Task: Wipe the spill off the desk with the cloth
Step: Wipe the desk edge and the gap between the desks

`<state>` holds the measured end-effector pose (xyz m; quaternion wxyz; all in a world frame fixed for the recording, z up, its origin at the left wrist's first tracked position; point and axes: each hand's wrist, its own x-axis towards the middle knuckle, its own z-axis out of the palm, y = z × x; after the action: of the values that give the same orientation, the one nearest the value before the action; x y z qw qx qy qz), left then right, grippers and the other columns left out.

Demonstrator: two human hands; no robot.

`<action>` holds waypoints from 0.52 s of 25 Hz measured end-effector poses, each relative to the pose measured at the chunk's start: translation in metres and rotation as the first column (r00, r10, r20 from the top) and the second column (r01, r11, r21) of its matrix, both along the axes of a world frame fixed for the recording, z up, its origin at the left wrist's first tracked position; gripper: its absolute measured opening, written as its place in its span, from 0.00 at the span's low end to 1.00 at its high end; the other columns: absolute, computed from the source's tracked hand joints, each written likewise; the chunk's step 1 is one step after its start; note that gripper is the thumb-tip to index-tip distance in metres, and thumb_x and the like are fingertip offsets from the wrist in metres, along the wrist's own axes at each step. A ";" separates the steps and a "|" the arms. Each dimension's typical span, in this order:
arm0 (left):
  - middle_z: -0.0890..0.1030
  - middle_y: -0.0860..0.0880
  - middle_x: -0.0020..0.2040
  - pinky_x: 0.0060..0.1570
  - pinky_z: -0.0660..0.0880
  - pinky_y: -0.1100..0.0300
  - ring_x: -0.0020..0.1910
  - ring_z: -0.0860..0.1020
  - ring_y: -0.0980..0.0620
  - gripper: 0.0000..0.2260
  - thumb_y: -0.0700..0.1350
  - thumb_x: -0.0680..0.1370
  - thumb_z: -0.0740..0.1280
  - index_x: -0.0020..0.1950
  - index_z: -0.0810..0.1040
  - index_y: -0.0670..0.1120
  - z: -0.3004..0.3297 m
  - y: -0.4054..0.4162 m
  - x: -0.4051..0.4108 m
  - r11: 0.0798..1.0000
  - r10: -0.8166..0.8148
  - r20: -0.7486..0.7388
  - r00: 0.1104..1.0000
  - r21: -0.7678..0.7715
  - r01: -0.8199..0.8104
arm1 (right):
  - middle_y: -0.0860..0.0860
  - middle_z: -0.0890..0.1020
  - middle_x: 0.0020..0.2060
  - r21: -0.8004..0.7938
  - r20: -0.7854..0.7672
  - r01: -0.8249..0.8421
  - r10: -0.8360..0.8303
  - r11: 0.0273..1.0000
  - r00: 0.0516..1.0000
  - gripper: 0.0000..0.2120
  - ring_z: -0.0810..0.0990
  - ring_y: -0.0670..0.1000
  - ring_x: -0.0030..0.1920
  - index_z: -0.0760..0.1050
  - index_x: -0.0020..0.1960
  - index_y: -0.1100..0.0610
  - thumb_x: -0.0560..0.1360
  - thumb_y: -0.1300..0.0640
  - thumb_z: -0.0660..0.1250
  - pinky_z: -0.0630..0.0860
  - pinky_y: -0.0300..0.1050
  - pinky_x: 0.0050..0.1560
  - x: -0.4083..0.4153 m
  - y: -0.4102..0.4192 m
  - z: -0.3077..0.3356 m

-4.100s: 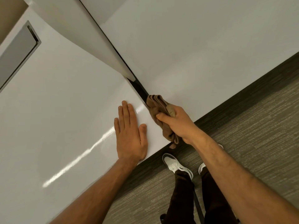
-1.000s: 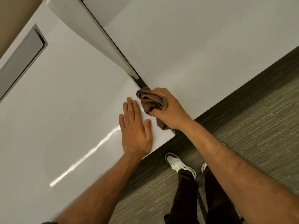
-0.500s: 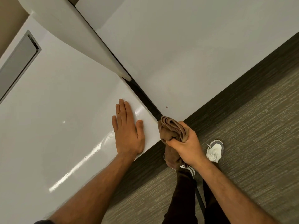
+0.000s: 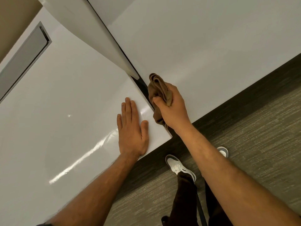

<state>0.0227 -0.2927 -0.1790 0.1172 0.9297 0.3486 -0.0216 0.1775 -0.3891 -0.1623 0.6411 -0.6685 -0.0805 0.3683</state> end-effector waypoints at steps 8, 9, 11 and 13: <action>0.40 0.52 0.87 0.80 0.32 0.60 0.85 0.38 0.56 0.32 0.58 0.85 0.48 0.87 0.43 0.49 0.008 -0.003 0.001 0.999 -0.002 -0.033 0.999 -0.034 0.001 | 0.47 0.78 0.59 -0.116 -0.014 -0.240 0.240 0.964 0.971 0.20 0.78 0.43 0.53 0.71 0.71 0.49 0.80 0.53 0.69 0.77 0.44 0.61 -0.004 0.014 -0.010; 0.40 0.52 0.87 0.80 0.32 0.60 0.85 0.38 0.55 0.32 0.57 0.85 0.48 0.87 0.43 0.48 0.009 -0.003 0.001 0.999 -0.005 -0.037 0.999 -0.034 0.003 | 0.46 0.79 0.58 -0.126 -0.022 -0.240 0.239 0.962 0.971 0.20 0.78 0.43 0.52 0.71 0.70 0.49 0.80 0.52 0.69 0.76 0.42 0.59 -0.010 0.003 -0.011; 0.40 0.52 0.87 0.80 0.32 0.60 0.85 0.38 0.55 0.32 0.57 0.86 0.48 0.87 0.43 0.48 0.010 -0.003 0.002 0.999 -0.007 -0.040 0.999 -0.040 0.005 | 0.45 0.79 0.59 -0.140 -0.040 -0.237 0.233 0.961 0.972 0.20 0.79 0.41 0.53 0.71 0.69 0.46 0.79 0.51 0.70 0.76 0.37 0.56 -0.022 -0.019 -0.010; 0.40 0.52 0.87 0.80 0.32 0.60 0.85 0.38 0.54 0.32 0.56 0.86 0.49 0.87 0.43 0.48 0.012 -0.003 0.002 0.999 -0.008 -0.043 0.999 -0.040 0.006 | 0.42 0.79 0.57 -0.131 -0.069 -0.219 0.211 0.967 0.975 0.19 0.80 0.37 0.52 0.70 0.66 0.39 0.79 0.52 0.71 0.76 0.28 0.46 -0.032 -0.038 -0.007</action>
<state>0.0243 -0.2960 -0.1674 0.1281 0.9277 0.3471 -0.0491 0.1456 -0.4273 -0.1694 0.5518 -0.6880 -0.1092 0.4585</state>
